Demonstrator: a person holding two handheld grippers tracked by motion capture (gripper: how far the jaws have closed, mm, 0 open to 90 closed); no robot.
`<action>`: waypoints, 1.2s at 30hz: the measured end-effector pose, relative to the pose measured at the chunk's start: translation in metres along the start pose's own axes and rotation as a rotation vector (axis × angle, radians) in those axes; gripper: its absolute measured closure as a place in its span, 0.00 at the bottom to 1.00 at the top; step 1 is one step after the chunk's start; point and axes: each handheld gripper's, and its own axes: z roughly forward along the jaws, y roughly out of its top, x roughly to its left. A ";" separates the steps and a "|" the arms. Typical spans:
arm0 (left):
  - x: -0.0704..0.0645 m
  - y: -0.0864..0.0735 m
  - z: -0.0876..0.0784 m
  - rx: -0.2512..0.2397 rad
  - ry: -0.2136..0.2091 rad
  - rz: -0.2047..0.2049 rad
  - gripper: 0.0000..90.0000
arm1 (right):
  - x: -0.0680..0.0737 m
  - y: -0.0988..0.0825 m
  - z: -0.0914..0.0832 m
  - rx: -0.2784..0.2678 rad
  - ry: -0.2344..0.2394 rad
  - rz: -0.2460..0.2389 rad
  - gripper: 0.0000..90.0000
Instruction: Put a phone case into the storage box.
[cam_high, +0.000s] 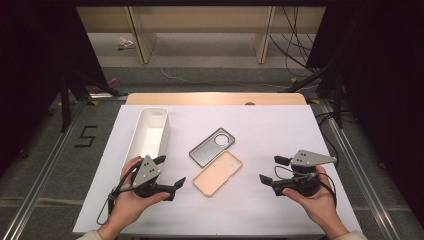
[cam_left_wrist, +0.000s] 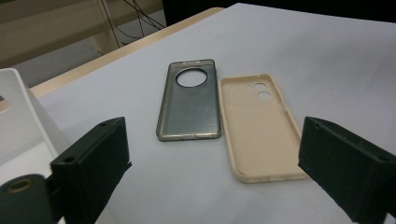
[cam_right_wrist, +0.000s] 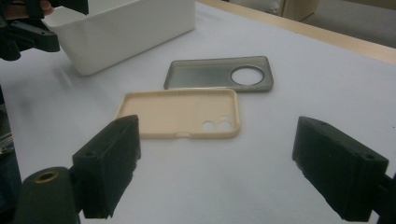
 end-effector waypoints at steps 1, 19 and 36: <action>0.000 0.001 0.002 0.003 -0.003 -0.011 0.11 | 0.000 0.000 0.000 0.001 0.001 -0.001 0.18; 0.014 0.050 0.080 0.219 0.018 0.001 0.27 | 0.001 0.001 0.003 0.005 0.001 0.000 0.18; 0.036 0.078 0.165 0.390 0.044 0.094 0.38 | 0.002 0.000 0.004 0.005 0.010 -0.001 0.18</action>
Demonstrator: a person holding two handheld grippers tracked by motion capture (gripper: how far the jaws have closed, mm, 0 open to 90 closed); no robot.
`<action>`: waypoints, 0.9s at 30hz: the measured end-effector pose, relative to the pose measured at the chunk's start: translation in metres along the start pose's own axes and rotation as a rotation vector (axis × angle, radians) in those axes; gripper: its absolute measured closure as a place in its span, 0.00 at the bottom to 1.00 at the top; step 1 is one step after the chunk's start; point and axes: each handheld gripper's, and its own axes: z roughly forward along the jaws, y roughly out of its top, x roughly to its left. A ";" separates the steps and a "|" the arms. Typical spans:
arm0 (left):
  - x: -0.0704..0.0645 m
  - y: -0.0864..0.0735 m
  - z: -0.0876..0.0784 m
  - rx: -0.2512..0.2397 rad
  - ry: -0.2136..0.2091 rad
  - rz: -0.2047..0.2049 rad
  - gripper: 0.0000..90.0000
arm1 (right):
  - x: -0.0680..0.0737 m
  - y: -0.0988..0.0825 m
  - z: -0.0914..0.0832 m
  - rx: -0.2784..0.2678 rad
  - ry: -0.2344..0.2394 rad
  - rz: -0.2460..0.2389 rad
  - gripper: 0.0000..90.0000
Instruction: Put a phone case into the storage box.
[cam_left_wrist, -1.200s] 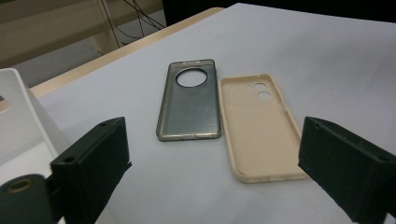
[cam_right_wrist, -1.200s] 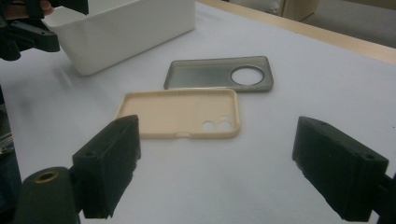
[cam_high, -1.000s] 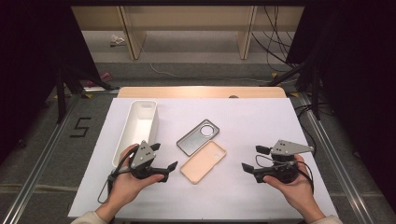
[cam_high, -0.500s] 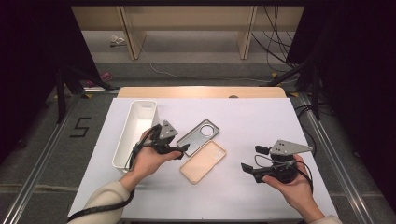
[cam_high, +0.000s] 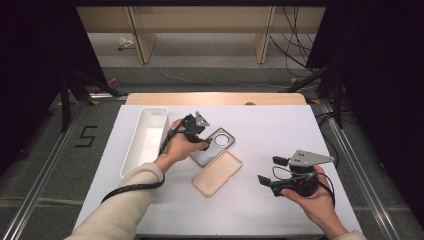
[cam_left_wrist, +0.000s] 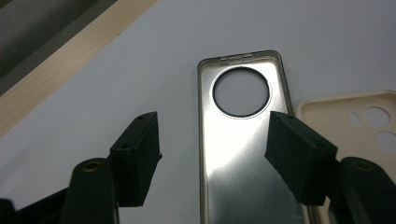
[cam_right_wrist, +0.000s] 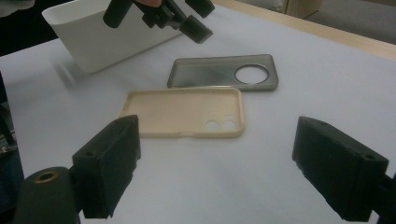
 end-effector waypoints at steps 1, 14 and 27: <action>0.000 0.000 0.000 0.000 0.000 0.000 0.38 | 0.000 0.000 0.000 0.000 0.000 0.000 0.18; 0.003 0.017 0.026 0.142 0.035 0.070 0.36 | 0.000 0.000 0.001 0.000 0.010 0.007 0.18; 0.006 0.024 0.046 0.200 0.046 0.110 0.38 | 0.000 0.000 0.000 -0.001 0.014 0.007 0.18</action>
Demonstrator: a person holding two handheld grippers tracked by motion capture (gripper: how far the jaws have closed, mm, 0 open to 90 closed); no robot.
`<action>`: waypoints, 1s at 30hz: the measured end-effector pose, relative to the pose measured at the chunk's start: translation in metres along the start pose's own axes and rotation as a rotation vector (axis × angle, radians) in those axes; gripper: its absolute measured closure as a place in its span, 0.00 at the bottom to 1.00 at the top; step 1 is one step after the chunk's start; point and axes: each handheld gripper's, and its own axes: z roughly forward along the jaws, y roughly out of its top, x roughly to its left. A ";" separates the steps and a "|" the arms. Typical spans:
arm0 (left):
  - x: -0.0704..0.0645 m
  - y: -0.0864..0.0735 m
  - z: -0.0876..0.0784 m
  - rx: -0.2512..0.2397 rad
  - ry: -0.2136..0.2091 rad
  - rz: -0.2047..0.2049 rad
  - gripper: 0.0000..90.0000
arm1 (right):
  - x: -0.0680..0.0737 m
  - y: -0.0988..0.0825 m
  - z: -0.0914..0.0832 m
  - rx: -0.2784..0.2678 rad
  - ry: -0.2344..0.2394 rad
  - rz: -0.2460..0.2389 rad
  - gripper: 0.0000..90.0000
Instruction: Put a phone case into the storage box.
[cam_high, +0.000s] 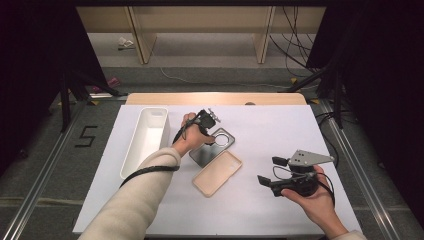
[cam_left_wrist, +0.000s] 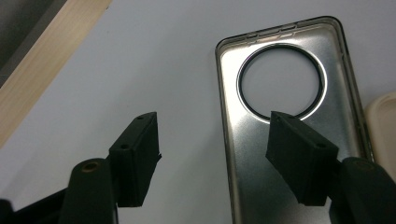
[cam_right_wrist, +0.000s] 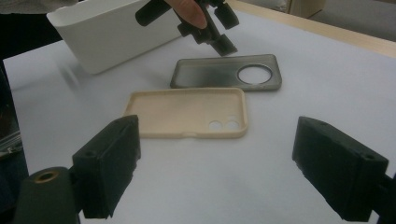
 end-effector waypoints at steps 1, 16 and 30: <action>0.001 -0.001 0.003 0.011 0.000 0.001 0.38 | 0.000 0.000 0.000 0.000 0.001 0.000 0.18; 0.007 -0.004 0.015 0.065 -0.005 -0.009 0.41 | -0.001 0.000 0.001 -0.003 0.005 0.006 0.18; 0.009 0.002 0.008 0.060 -0.042 -0.033 0.60 | -0.001 0.000 0.001 -0.004 0.007 0.012 0.18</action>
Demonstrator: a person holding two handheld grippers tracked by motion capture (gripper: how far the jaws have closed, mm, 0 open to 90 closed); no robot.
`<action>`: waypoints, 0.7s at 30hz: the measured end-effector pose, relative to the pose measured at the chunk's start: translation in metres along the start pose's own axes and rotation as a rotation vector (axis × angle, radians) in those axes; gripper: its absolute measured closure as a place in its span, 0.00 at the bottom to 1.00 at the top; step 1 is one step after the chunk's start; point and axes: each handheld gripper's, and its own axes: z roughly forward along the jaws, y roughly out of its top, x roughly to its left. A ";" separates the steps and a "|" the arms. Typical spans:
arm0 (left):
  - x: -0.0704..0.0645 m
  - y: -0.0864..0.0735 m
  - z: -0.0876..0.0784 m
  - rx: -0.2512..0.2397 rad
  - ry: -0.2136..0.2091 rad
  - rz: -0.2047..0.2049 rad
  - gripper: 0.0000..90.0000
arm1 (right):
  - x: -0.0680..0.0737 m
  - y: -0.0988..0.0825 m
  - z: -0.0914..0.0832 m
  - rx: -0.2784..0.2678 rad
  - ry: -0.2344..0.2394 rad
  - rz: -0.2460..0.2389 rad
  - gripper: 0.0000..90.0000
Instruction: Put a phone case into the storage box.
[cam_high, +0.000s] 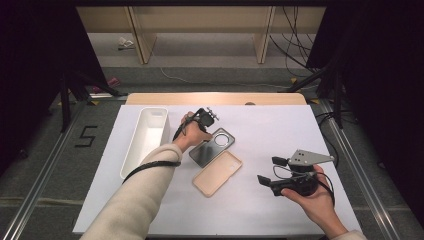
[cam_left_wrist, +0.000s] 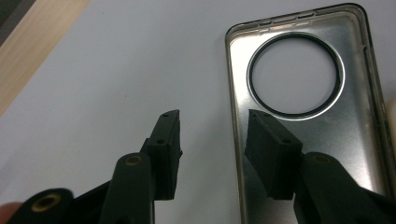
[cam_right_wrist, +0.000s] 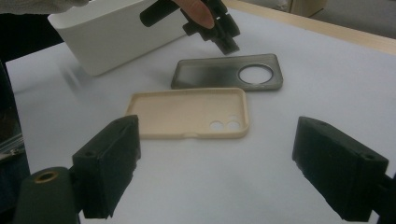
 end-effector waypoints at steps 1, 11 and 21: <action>-0.001 0.000 0.001 0.006 -0.005 0.000 0.60 | 0.000 0.000 0.000 0.000 0.000 0.000 0.18; 0.001 0.002 0.006 0.044 0.005 0.018 0.59 | 0.000 0.000 0.000 0.002 0.003 0.001 0.18; 0.001 0.002 0.011 0.082 0.006 0.037 0.58 | 0.000 0.000 0.000 0.002 0.005 0.002 0.18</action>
